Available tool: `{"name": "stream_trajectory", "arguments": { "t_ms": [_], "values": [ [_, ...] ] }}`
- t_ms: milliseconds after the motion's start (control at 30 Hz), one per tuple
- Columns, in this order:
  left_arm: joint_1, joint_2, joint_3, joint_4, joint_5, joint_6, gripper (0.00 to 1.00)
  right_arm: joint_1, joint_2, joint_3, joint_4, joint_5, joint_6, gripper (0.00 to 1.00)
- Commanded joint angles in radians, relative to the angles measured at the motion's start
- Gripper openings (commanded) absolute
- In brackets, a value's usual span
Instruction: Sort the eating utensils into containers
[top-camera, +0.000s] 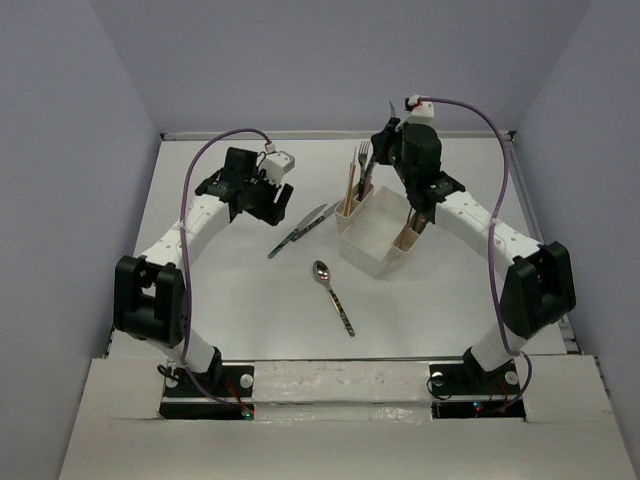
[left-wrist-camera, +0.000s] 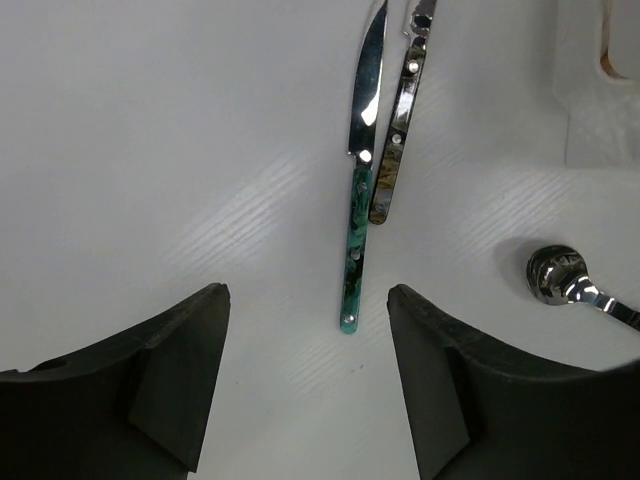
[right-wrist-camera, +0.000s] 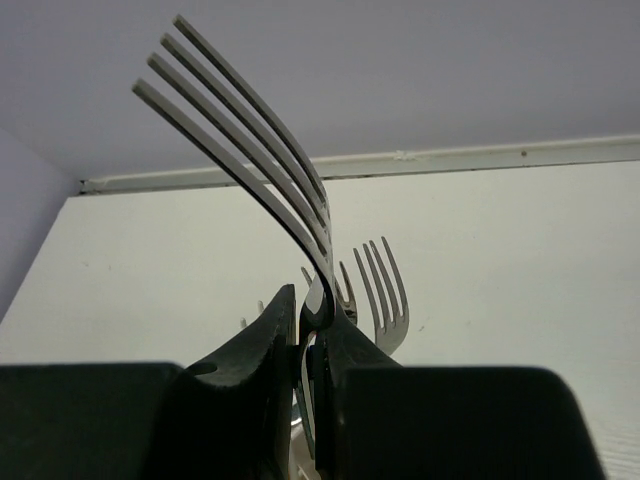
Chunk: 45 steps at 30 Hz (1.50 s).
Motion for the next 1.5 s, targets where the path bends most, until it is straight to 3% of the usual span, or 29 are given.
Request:
{"name": "stream_trajectory", "arguments": {
  "t_ms": [0, 467, 733, 767, 867, 900, 1133, 1467],
  "values": [
    [-0.003, 0.016, -0.063, 0.059, -0.022, 0.053, 0.69, -0.003, 0.001, 0.034, 0.048, 0.038, -0.021, 0.00],
    [-0.003, 0.218, -0.033, 0.069, -0.019, 0.047, 0.64, -0.003, 0.115, 0.013, 0.048, 0.004, 0.043, 0.00],
    [-0.003, 0.235, -0.022, 0.073, -0.013, 0.050, 0.61, -0.003, 0.158, 0.031, 0.041, -0.025, 0.066, 0.00],
    [-0.006, 0.239, -0.022, 0.075, -0.012, 0.053, 0.60, -0.003, 0.156, 0.024, 0.038, -0.027, 0.061, 0.15],
    [-0.014, 0.258, -0.019, 0.075, -0.021, 0.058, 0.55, -0.003, 0.130, 0.013, 0.022, -0.042, 0.028, 0.47],
    [-0.022, 0.269, -0.011, 0.073, -0.019, 0.058, 0.54, -0.003, 0.115, 0.010, 0.012, -0.048, 0.020, 0.51],
    [-0.066, 0.321, 0.032, 0.029, 0.008, 0.088, 0.54, -0.003, 0.015, -0.039, -0.031, -0.019, -0.015, 0.59],
    [-0.071, 0.430, 0.062, -0.063, -0.052, 0.151, 0.52, -0.003, -0.134, -0.078, -0.064, 0.001, -0.049, 0.59]
  ]
}}
